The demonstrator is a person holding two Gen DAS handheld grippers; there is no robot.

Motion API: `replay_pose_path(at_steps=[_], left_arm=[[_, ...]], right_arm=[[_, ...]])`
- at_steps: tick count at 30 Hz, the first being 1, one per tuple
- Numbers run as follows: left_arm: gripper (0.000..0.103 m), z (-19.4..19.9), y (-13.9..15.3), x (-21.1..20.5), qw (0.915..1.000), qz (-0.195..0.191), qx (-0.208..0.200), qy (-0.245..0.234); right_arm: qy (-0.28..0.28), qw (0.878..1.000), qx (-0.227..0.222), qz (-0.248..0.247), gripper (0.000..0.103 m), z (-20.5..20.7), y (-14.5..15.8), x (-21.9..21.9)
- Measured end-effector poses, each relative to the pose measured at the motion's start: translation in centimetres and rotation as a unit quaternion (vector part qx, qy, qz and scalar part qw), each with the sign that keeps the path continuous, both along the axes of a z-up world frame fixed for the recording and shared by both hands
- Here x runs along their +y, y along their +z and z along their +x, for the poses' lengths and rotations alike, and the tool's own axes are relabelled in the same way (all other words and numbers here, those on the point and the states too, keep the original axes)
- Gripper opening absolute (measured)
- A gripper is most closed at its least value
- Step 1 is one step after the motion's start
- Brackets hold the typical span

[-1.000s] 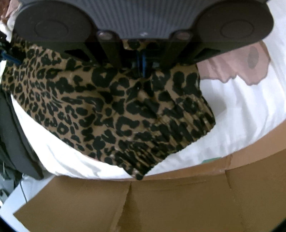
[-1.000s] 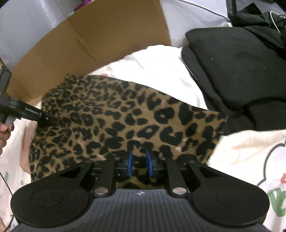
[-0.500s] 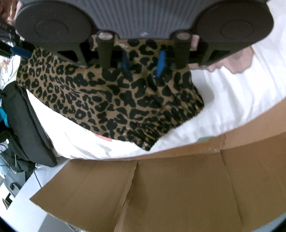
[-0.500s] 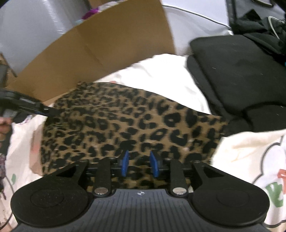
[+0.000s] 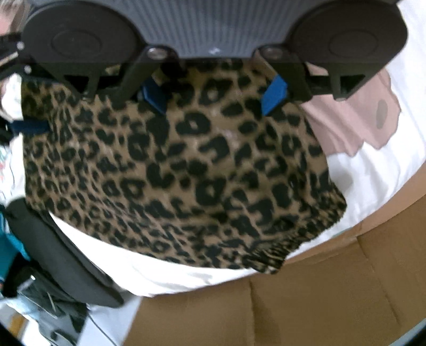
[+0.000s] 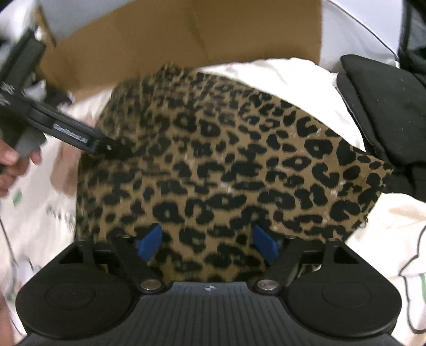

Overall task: Fold clothes
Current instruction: 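Open both tools and release the leopard garment onto the blanket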

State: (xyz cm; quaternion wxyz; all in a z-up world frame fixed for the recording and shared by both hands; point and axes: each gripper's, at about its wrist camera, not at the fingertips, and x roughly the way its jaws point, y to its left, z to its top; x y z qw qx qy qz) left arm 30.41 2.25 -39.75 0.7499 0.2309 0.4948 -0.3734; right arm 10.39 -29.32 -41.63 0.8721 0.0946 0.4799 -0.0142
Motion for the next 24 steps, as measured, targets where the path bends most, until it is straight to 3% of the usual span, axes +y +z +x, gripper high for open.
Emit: replay_pose_path(at_steps=[7, 15, 20, 24], left_arm=[[0.079, -2.3, 3.4, 3.4, 0.9990, -0.038, 0.013, 0.018], [0.079, -2.4, 12.1, 5.6, 0.9944, -0.087, 0.031, 0.051], [0.083, -2.8, 16.1, 5.8, 0.9950, -0.093, 0.009, 0.036], [0.080, -3.2, 16.6, 5.7, 0.9971, -0.067, -0.005, 0.035]], right_arm=[[0.032, 0.997, 0.045, -0.047, 0.083, -1.3, 1.8, 0.2], [0.065, 0.996, 0.051, -0.038, 0.083, -0.5, 12.0, -0.8], [0.070, 0.996, 0.024, -0.054, 0.083, 0.9, 17.3, -1.9], [0.051, 0.997, -0.018, -0.056, 0.083, 1.1, 17.8, -2.9]])
